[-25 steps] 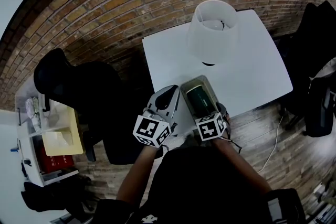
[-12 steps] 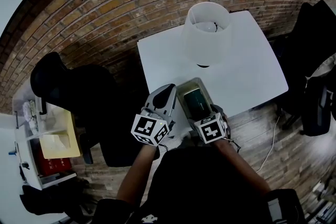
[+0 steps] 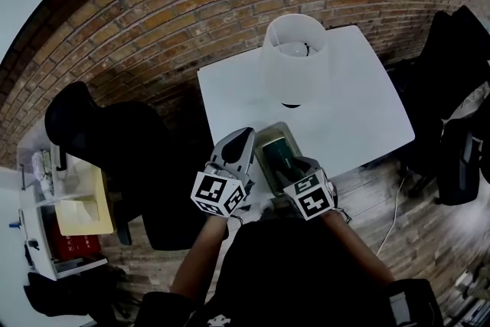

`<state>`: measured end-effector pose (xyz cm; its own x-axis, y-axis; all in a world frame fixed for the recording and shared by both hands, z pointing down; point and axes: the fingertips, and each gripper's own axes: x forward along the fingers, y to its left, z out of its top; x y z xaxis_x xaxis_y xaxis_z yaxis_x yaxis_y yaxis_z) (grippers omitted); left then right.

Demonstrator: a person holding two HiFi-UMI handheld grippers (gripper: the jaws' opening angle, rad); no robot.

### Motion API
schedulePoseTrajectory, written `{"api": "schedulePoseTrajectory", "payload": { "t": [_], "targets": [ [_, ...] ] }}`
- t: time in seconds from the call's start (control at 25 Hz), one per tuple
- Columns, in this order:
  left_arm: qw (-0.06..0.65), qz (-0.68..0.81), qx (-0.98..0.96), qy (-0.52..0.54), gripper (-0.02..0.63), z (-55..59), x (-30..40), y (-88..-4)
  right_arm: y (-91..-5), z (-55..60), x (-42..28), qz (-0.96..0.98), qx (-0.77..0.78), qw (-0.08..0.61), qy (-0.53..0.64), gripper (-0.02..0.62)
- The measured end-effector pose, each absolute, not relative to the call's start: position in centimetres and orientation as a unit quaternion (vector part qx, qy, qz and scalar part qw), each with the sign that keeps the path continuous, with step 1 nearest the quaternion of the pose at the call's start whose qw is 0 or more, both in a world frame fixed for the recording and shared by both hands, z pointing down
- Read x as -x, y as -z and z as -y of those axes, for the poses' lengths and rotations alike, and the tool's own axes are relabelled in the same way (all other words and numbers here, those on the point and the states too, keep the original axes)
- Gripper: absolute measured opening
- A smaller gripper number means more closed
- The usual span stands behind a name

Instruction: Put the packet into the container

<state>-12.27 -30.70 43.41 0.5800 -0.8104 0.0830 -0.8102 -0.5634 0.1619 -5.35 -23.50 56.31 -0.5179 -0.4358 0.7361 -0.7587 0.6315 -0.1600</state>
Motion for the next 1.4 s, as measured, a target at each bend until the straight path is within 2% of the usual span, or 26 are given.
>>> {"api": "schedulePoseTrajectory", "payload": {
  "t": [0.2, 0.24, 0.64, 1.12, 1.4],
  "targets": [
    [0.090, 0.459, -0.884, 0.003, 0.005, 30.6, 11.6, -43.2, -52.9, 25.4, 4.5, 0.859, -0.384, 0.278, -0.193, 0.021],
    [0.090, 0.459, -0.884, 0.004, 0.005, 30.5, 11.5, -43.2, -52.1, 25.7, 4.4, 0.865, -0.385, 0.262, -0.186, 0.015],
    [0.084, 0.465, -0.881, 0.012, 0.005, 30.4, 10.7, -42.5, -46.5, 28.7, 3.5, 0.893, -0.396, 0.194, -0.085, 0.012],
    [0.071, 0.462, -0.884, -0.003, 0.006, 30.4, 9.0, -42.0, -41.4, 30.8, 2.4, 0.905, -0.406, 0.114, -0.048, 0.005],
    [0.060, 0.457, -0.888, -0.012, 0.005, 30.2, 8.0, -41.5, -39.9, 31.0, 2.1, 0.909, -0.406, 0.092, -0.018, 0.005]
  ]
}}
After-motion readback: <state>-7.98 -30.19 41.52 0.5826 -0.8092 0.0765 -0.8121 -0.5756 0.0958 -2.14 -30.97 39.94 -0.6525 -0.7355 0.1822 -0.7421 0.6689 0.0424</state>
